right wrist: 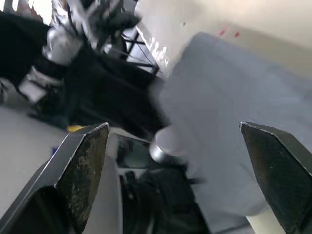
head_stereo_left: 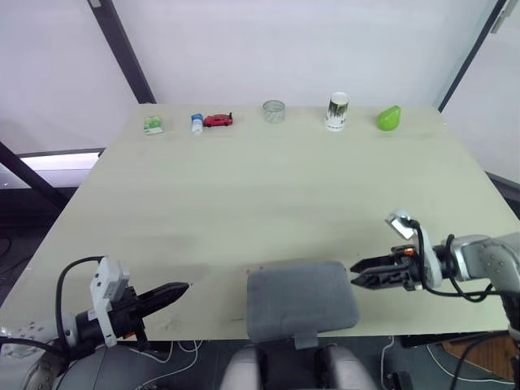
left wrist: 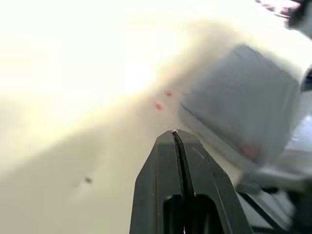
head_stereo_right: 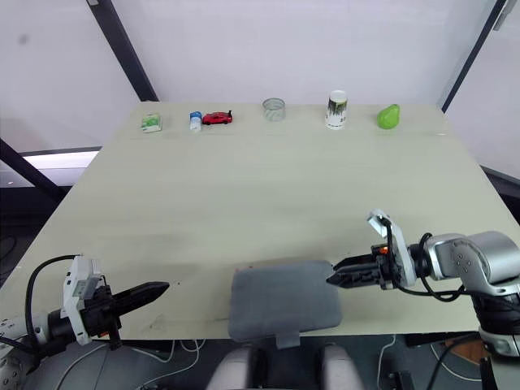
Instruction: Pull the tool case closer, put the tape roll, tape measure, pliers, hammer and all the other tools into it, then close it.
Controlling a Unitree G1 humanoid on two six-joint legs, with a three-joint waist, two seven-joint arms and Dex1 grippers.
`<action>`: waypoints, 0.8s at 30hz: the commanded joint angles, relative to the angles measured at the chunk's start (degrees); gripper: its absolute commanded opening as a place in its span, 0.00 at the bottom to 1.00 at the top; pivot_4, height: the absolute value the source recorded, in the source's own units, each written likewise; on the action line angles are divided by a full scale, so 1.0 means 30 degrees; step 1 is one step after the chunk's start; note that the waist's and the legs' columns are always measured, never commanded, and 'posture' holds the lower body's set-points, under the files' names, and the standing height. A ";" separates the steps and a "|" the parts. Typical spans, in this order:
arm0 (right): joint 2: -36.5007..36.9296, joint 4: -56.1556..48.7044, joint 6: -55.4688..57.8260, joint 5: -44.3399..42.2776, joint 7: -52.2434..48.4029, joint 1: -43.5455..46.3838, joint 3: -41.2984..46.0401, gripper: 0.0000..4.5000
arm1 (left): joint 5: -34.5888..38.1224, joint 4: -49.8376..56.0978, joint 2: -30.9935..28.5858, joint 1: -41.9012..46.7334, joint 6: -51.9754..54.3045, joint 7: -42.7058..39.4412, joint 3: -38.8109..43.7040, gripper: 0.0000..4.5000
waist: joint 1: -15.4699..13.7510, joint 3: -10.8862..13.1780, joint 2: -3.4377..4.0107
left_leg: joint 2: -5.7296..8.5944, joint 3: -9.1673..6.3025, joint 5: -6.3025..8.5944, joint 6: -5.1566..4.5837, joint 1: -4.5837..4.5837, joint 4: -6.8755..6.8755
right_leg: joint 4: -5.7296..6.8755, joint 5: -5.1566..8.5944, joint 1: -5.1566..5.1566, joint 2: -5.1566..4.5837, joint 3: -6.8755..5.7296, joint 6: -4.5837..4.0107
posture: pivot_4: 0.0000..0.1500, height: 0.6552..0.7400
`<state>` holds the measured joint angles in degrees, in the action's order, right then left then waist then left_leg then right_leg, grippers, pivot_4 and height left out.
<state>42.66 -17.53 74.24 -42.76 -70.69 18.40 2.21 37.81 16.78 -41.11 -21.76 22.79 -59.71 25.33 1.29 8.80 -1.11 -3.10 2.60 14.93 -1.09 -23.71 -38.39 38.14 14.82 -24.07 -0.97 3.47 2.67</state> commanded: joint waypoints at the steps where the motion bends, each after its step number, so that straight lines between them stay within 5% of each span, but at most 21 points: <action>1: -0.0938 -0.1438 -0.5950 0.0781 0.0046 -0.1258 0.1597 1.00 | 0.1335 0.1621 0.1108 0.0893 0.0328 0.1452 0.0065 0.01 | -0.0037 -0.0006 -0.0020 | -0.0001 0.0008 0.0000 0.0000 0.0015 -0.0016 | -0.0002 0.0000 0.0027 0.0001 -0.0013 0.0003 | 1.00 1.00; 8: -0.2930 0.0249 -1.5431 0.4192 0.0711 -0.2510 0.1031 1.00 | 0.1193 0.3021 0.2104 0.2866 0.0792 0.2742 -0.2374 0.01 | -0.0128 -0.0011 -0.0027 | 0.0014 0.0023 0.0000 0.0002 0.0010 -0.0022 | -0.0023 -0.0013 0.0068 0.0019 -0.0029 0.0005 | 1.00 1.00; 11: -0.2770 0.2441 -1.8571 0.5992 0.0447 -0.2492 0.0405 1.00 | 0.1792 0.2830 0.2036 0.3307 0.1231 0.2260 -0.2891 0.26 | -0.0122 -0.0011 -0.0027 | 0.0015 0.0033 -0.0001 0.0003 0.0017 -0.0020 | -0.0026 -0.0013 0.0076 0.0019 -0.0025 0.0000 | 1.00 1.00; 15: -0.1477 0.4849 -2.1828 0.6710 -0.0768 -0.3748 0.1314 1.00 | 0.1603 0.1507 0.1366 0.2776 0.1220 0.1412 -0.2186 0.75 | -0.0176 -0.0008 -0.0022 | 0.0020 0.0032 -0.0001 0.0002 0.0014 -0.0016 | -0.0027 -0.0008 0.0075 0.0018 -0.0029 -0.0007 | 1.00 1.00; 16: -0.1145 0.5271 -2.2280 0.6645 -0.0942 -0.4202 0.1741 1.00 | 0.1396 0.1024 0.1212 0.2430 0.1010 0.1197 -0.1877 0.75 | -0.0181 -0.0008 -0.0022 | 0.0020 0.0031 -0.0001 0.0002 0.0014 -0.0016 | -0.0027 -0.0008 0.0075 0.0017 -0.0030 -0.0008 | 1.00 1.00; 17: -0.0766 0.5658 -2.2591 0.6510 -0.1080 -0.4750 0.2291 1.00 | 0.1192 0.0532 0.1044 0.1965 0.0806 0.1010 -0.1476 0.87 | -0.0182 -0.0008 -0.0022 | 0.0021 0.0032 -0.0001 0.0002 0.0017 -0.0013 | -0.0031 -0.0007 0.0076 0.0018 -0.0029 -0.0008 | 1.00 1.00; 19: -0.0052 0.6349 -2.3355 0.6328 -0.1356 -0.5843 0.3343 1.00 | 0.0786 -0.0172 0.0838 0.1125 0.0397 0.0882 -0.0706 0.99 | -0.0183 -0.0007 -0.0021 | 0.0021 0.0036 0.0000 0.0001 0.0016 -0.0010 | -0.0038 -0.0005 0.0077 0.0018 -0.0030 -0.0011 | 1.00 1.00; 24: 0.0899 0.7285 -2.4082 0.5636 -0.1828 -0.8003 0.5381 1.00 | -0.0266 -0.1244 0.0715 -0.0307 -0.0585 0.1048 0.0404 0.99 | -0.0176 -0.0007 -0.0024 | 0.0015 0.0049 0.0000 0.0001 0.0050 -0.0015 | -0.0045 0.0022 0.0102 0.0012 -0.0024 -0.0054 | 1.00 1.00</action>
<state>44.35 3.95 3.42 -24.09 -75.21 -4.49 15.20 38.17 13.76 -38.53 -21.85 22.89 -56.39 24.48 0.76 8.77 -1.18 -3.06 2.75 14.93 -1.08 -23.50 -38.44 38.00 14.90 -23.68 -0.93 3.39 2.47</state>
